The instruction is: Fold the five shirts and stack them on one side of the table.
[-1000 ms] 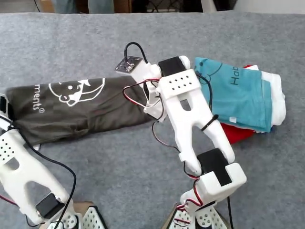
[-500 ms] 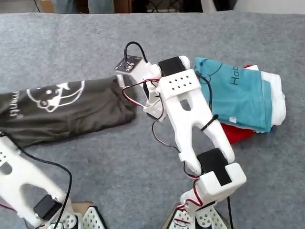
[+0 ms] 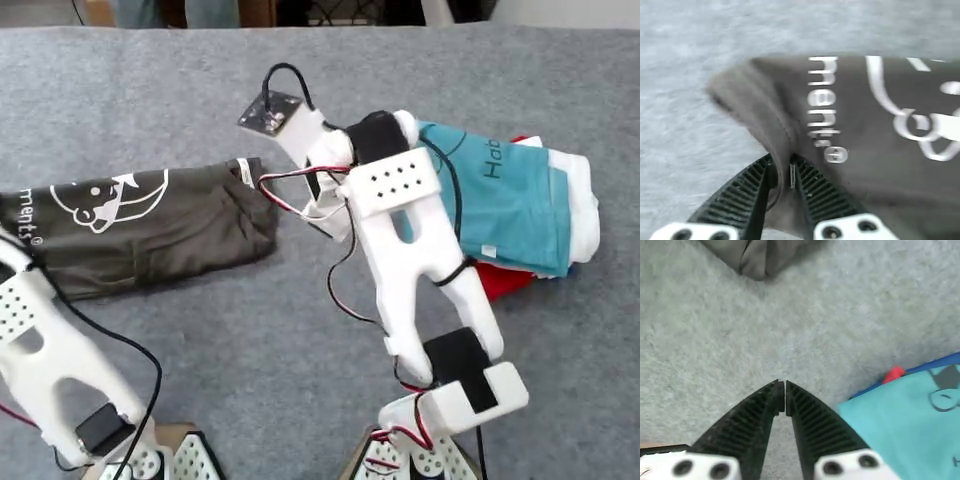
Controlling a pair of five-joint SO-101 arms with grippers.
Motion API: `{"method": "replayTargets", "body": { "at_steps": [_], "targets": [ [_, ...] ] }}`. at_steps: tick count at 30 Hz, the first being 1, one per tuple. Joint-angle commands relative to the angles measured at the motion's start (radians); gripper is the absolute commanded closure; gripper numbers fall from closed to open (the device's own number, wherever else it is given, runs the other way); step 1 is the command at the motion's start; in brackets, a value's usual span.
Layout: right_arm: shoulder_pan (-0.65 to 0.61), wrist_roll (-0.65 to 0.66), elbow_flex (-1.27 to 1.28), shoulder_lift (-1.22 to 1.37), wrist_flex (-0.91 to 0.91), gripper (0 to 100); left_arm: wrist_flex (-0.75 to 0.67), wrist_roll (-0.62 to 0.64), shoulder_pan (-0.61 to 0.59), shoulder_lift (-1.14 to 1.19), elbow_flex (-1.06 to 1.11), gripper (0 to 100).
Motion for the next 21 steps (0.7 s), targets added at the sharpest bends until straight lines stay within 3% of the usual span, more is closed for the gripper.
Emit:
{"method": "replayTargets", "body": {
  "at_steps": [1,10,15,21],
  "targets": [
    [0.043,0.032,-0.088,-0.051,0.025,98.4,0.009,0.026,0.096,-0.155,0.127,97],
    [0.184,0.029,-0.191,-0.051,0.074,98.4,0.008,0.140,0.417,-0.390,0.389,97],
    [0.256,0.034,-0.194,-0.051,0.075,98.4,0.005,0.173,0.596,-0.394,0.449,97],
    [0.282,0.034,-0.191,-0.051,0.075,98.4,0.005,0.261,0.725,-0.396,0.479,97]
  ]
}}
